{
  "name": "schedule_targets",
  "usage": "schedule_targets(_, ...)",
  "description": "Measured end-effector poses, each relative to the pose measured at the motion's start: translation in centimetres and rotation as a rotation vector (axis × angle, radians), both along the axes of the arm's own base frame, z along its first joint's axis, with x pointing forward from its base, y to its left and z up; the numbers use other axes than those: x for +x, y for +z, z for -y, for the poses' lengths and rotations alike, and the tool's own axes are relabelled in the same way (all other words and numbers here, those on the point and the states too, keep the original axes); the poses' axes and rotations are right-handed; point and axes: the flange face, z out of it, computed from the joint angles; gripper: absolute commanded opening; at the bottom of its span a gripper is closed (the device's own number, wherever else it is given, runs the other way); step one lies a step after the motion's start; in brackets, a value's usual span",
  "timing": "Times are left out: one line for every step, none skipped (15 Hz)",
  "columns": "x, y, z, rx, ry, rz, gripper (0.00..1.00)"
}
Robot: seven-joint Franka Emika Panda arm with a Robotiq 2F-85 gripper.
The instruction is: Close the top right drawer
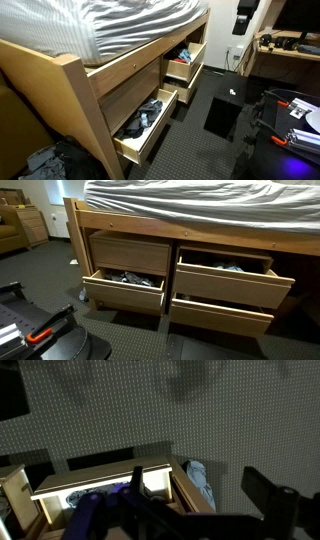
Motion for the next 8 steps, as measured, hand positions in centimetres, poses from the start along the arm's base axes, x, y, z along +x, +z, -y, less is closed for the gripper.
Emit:
schedule_targets(0.0, 0.0, 0.0, 0.0, 0.0, 0.0, 1.0)
schedule_targets(0.0, 0.0, 0.0, 0.0, 0.0, 0.0, 1.0)
schedule_targets(0.0, 0.0, 0.0, 0.0, 0.0, 0.0, 1.0)
schedule_targets(0.0, 0.0, 0.0, 0.0, 0.0, 0.0, 1.0)
schedule_targets(0.0, 0.0, 0.0, 0.0, 0.0, 0.0, 1.0)
schedule_targets(0.0, 0.0, 0.0, 0.0, 0.0, 0.0, 1.0)
schedule_targets(0.0, 0.0, 0.0, 0.0, 0.0, 0.0, 1.0)
schedule_targets(0.24, 0.16, -0.02, 0.003, -0.039, 0.019, 1.0)
